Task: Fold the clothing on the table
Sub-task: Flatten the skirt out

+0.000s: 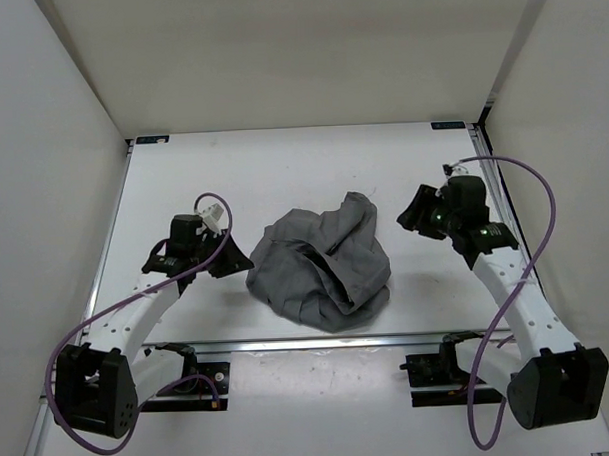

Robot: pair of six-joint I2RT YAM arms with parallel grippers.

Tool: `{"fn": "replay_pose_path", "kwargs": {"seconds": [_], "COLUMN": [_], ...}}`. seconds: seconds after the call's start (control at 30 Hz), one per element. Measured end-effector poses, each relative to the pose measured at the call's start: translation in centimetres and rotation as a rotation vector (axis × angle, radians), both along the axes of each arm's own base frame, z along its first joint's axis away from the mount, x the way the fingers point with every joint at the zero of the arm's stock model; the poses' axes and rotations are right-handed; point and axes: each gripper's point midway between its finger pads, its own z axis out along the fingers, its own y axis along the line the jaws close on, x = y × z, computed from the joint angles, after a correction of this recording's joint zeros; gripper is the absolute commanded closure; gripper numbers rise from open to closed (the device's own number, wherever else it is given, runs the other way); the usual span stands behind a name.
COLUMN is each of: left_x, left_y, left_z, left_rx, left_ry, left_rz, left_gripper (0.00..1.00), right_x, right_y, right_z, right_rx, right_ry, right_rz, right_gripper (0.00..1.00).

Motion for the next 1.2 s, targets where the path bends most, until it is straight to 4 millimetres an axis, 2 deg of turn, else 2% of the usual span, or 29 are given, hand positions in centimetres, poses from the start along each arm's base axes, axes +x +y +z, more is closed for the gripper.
{"fn": "replay_pose_path", "kwargs": {"seconds": [0.1,0.27,0.4,0.5,0.63,0.73,0.93,1.1,1.13,1.2], "left_x": [0.4,0.5,0.8,0.9,0.9,1.0,1.0,1.0,1.0,1.0], "left_y": [-0.2,-0.4,-0.5,-0.6,-0.6,-0.6,-0.6,-0.6,-0.6,-0.6], "left_z": [0.4,0.6,1.0,1.0,1.1,1.1,1.1,1.0,1.0,0.9], "left_rx": [-0.006,-0.015,-0.023,-0.027,-0.031,-0.031,-0.034,-0.036,-0.036,-0.04], "left_ry": [-0.023,-0.025,-0.036,-0.038,-0.039,-0.039,-0.038,-0.035,-0.034,-0.027], "left_rz": [-0.002,-0.009,-0.013,-0.017,-0.016,-0.015,-0.014,-0.014,-0.014,-0.012], "left_gripper": [0.71,0.71,0.7,0.7,0.7,0.7,0.71,0.71,0.7,0.7], "right_x": [-0.4,-1.9,-3.9,-5.7,-7.2,-8.5,-11.4,-12.9,-13.1,-13.4], "right_y": [2.2,7.5,11.8,13.6,14.5,15.2,15.5,14.3,14.0,13.3], "right_z": [-1.1,-2.2,-2.0,-1.3,-0.2,-0.3,-4.0,-5.8,-6.0,-6.5], "right_rx": [0.003,-0.042,-0.135,-0.186,-0.248,-0.312,-0.461,-0.574,-0.597,-0.651], "right_ry": [0.04,0.105,0.099,0.078,0.061,0.064,0.185,0.261,0.27,0.29], "right_rz": [0.075,0.279,0.475,0.598,0.689,0.751,0.852,0.874,0.876,0.876], "right_gripper": [0.43,0.44,0.44,0.42,0.42,0.41,0.42,0.42,0.44,0.55]}}
